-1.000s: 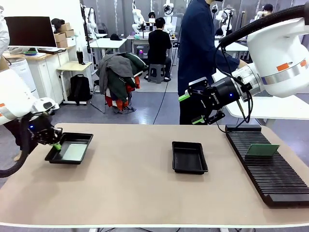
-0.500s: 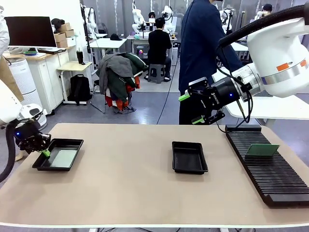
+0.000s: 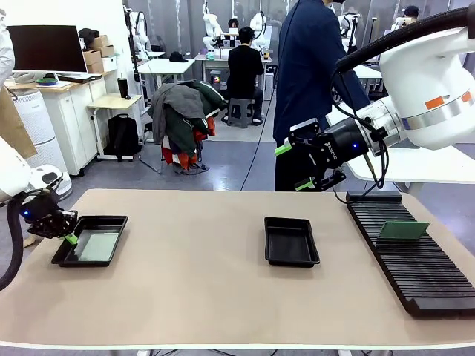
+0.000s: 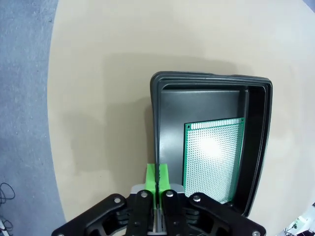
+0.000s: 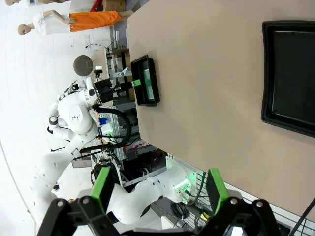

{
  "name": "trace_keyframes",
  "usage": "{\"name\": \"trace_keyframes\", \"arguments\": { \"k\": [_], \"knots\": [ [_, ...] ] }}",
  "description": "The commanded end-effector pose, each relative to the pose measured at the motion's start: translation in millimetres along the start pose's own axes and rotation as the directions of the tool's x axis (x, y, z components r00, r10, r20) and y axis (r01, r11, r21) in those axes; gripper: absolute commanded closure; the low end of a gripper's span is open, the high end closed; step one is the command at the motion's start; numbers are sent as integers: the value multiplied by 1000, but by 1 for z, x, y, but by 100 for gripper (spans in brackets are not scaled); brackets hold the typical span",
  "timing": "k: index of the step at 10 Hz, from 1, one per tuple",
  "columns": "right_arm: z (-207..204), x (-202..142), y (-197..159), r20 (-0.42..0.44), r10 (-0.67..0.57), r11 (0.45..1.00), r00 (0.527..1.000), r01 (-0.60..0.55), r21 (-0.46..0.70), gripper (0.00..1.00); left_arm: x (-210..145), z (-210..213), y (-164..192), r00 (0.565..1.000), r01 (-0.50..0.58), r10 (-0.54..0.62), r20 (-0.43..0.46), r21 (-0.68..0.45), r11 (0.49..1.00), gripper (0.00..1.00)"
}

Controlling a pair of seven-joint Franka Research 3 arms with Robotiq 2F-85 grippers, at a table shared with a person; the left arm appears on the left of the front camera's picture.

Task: Inspect and transfer BCBs to ESD trays.
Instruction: Pick up the ESD tray and place it on the left side of the table.

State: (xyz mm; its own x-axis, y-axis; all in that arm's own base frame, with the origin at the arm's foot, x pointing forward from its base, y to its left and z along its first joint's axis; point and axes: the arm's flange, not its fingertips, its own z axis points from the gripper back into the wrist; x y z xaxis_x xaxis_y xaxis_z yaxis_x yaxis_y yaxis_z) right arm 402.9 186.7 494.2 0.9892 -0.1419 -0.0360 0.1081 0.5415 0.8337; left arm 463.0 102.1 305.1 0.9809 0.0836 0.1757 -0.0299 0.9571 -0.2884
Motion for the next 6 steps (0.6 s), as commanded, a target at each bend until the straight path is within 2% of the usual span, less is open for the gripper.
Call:
{"name": "trace_keyframes", "arguments": {
  "k": [1,6],
  "knots": [
    [-3,3,1,16,-17,1000,1000,17,6,0,3,2,-1,1000,-6,6,-7,0,1000,97],
    [-3,3,1,16,-17,1000,1000,17,6,0,3,2,-1,1000,-6,6,-7,0,1000,97]
  ]
}}
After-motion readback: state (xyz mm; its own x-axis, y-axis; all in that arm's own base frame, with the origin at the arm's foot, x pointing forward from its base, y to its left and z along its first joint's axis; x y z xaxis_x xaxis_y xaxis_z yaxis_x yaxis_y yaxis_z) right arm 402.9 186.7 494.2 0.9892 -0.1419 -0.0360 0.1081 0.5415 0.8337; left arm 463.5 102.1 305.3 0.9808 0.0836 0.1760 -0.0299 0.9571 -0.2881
